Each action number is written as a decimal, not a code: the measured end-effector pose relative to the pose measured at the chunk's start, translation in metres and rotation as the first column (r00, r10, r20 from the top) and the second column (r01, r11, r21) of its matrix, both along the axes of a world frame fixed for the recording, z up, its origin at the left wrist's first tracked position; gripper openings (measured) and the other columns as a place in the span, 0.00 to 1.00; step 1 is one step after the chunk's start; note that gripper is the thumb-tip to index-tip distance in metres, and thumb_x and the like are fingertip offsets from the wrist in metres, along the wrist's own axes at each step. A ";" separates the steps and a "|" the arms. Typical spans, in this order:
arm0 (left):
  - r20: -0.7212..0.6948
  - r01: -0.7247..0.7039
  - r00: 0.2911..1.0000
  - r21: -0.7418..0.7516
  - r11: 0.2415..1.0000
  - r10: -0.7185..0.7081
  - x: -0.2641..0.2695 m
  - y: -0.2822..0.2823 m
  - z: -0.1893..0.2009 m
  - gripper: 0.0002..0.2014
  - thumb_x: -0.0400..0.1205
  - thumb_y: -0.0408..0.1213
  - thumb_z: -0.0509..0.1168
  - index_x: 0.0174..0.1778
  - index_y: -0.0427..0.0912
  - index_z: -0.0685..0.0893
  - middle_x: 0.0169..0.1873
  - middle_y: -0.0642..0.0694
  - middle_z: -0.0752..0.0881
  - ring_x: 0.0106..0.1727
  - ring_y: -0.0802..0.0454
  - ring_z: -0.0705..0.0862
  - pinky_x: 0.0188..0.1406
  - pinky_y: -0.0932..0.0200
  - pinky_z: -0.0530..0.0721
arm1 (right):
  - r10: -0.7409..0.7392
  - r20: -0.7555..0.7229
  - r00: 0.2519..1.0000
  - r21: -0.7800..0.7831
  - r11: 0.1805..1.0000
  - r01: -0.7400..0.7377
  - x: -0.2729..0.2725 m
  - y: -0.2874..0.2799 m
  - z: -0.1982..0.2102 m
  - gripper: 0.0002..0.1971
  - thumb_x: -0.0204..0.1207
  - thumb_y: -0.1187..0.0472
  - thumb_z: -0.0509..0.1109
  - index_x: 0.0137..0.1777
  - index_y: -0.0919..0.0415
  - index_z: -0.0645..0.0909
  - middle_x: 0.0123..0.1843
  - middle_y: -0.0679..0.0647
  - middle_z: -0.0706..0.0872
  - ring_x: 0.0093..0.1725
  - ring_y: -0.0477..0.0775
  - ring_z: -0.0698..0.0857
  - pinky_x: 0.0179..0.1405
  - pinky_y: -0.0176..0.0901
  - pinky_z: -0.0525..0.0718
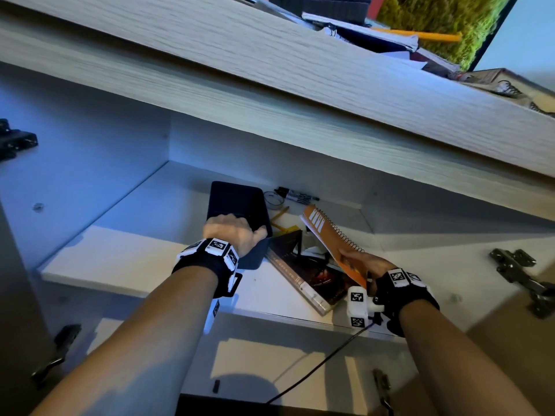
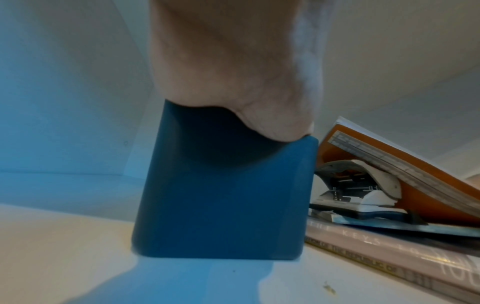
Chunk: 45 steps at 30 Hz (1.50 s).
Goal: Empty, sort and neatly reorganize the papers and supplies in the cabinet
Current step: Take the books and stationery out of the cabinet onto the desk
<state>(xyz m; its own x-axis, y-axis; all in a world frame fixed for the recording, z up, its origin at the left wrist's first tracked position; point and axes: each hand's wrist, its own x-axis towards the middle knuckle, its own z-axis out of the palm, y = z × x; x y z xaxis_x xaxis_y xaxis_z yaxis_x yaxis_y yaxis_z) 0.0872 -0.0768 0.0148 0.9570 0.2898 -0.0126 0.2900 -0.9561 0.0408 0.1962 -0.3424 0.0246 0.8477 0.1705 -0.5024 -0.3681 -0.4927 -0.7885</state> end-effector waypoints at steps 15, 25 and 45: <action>-0.040 0.111 0.994 0.187 0.976 -0.105 0.003 0.000 -0.003 0.20 0.89 0.49 0.41 0.78 0.69 0.59 0.57 0.43 0.82 0.54 0.40 0.83 0.43 0.51 0.77 | 0.088 -0.010 0.996 0.039 0.995 -0.088 0.001 0.007 -0.022 0.47 0.49 0.53 0.90 0.68 0.63 0.74 0.58 0.63 0.88 0.52 0.64 0.87 0.44 0.51 0.88; -0.106 0.158 0.985 0.217 0.963 -0.137 0.002 0.002 0.001 0.23 0.90 0.46 0.48 0.80 0.66 0.52 0.59 0.40 0.80 0.56 0.39 0.83 0.40 0.51 0.78 | -0.039 -0.051 0.998 0.280 0.959 0.052 -0.001 0.035 -0.041 0.45 0.43 0.64 0.89 0.66 0.64 0.76 0.56 0.67 0.89 0.56 0.67 0.88 0.61 0.65 0.83; -0.085 0.068 0.994 -0.029 0.997 -0.071 -0.005 0.015 0.001 0.33 0.70 0.70 0.70 0.53 0.42 0.82 0.51 0.44 0.87 0.50 0.44 0.84 0.48 0.54 0.81 | -0.254 0.064 0.965 0.564 0.807 0.175 -0.021 0.024 -0.058 0.14 0.74 0.69 0.71 0.60 0.64 0.81 0.45 0.61 0.87 0.40 0.60 0.85 0.36 0.52 0.88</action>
